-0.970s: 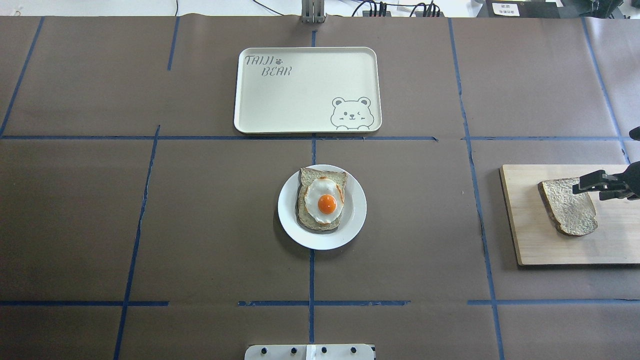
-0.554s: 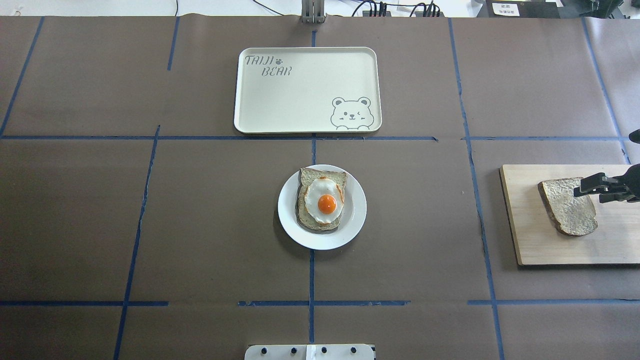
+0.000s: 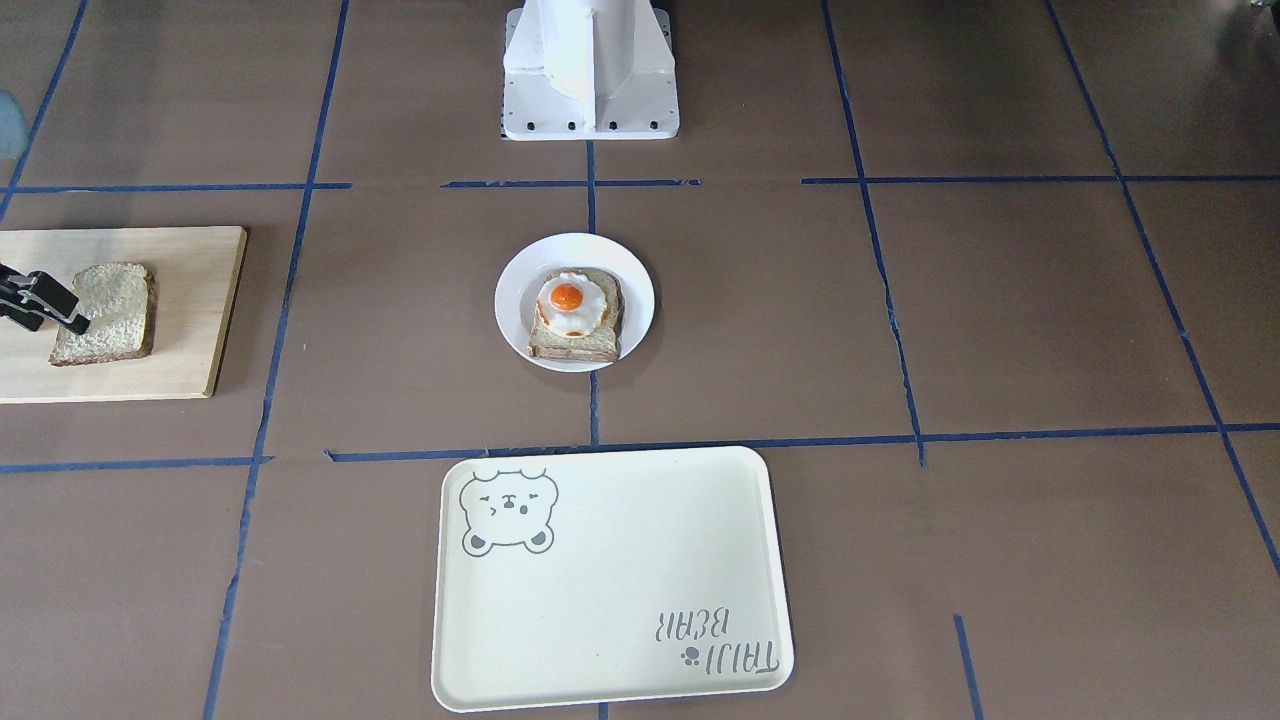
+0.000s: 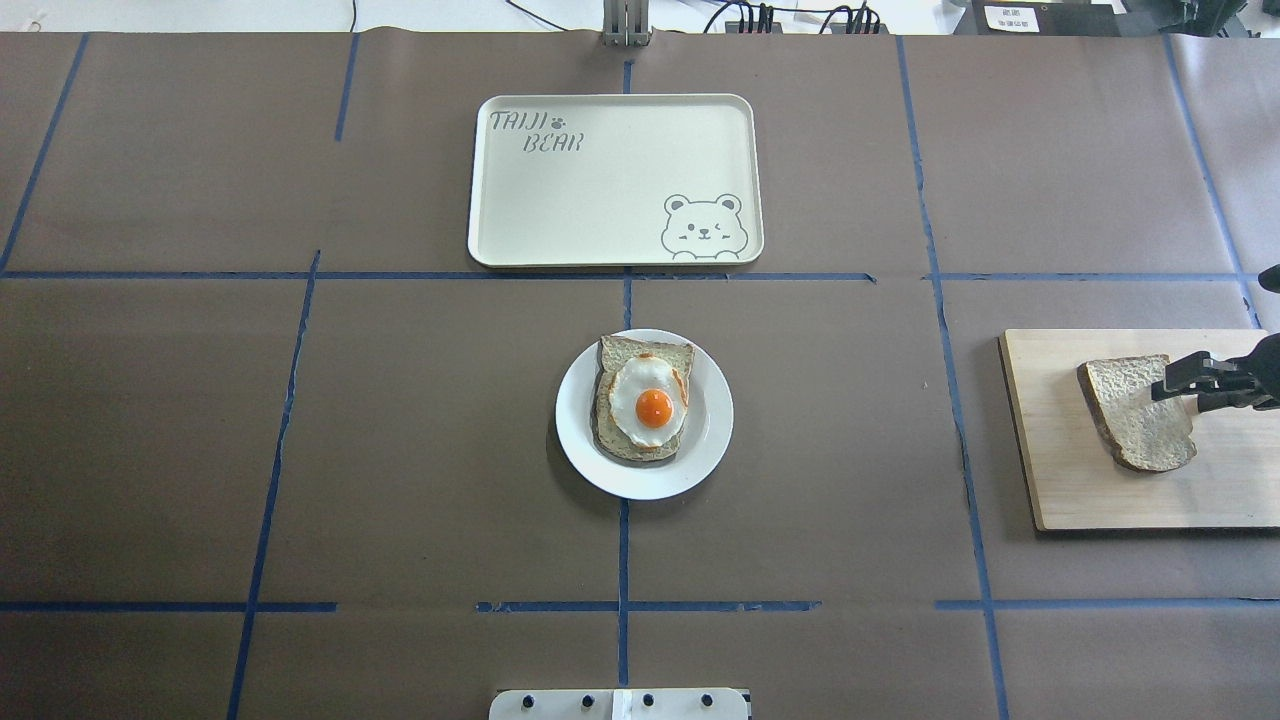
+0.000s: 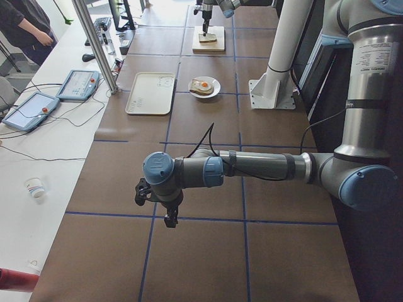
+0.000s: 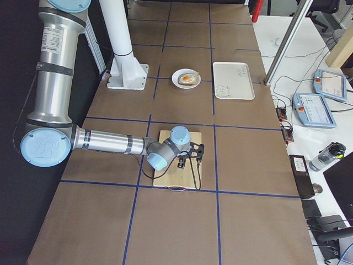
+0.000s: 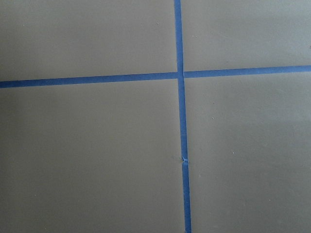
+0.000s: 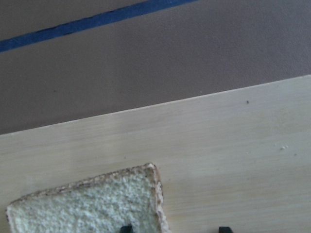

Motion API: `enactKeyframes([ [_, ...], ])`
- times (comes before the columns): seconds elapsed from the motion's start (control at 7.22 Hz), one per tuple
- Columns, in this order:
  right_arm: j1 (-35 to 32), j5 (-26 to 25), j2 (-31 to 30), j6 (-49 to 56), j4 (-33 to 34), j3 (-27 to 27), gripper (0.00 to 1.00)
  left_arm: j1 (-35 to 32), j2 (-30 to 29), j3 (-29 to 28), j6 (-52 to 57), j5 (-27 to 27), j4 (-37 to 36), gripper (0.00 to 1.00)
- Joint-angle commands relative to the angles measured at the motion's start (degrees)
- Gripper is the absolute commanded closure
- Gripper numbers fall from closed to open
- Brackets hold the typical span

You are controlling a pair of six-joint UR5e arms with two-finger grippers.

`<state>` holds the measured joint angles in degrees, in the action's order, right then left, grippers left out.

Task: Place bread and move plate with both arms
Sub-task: 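Lower the right gripper onto the bread slice on the wooden board and grasp it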

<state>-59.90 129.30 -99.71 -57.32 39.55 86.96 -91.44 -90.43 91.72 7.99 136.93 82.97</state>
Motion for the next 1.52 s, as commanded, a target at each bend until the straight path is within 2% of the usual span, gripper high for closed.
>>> enactKeyframes([
  [0.0,-0.04,0.17,0.04,0.02,0.00,0.14,0.64,0.04,-0.01,-0.05,0.00,0.00,0.00,0.00],
  [0.14,-0.04,0.25,0.04,-0.07,0.00,0.31,0.75,0.04,-0.01,-0.05,0.00,0.00,0.00,0.00],
  [0.42,-0.21,0.25,-0.05,-0.07,0.00,0.58,0.83,0.04,-0.01,0.04,-0.08,0.00,0.00,0.00],
  [0.69,-0.39,0.60,-0.14,0.02,0.00,1.80,0.98,0.04,-0.10,0.04,-0.08,0.00,0.00,0.00],
  [1.39,-0.30,0.69,-1.19,0.20,-0.09,3.04,1.00,0.04,-0.10,0.04,-0.08,0.00,0.00,0.00],
])
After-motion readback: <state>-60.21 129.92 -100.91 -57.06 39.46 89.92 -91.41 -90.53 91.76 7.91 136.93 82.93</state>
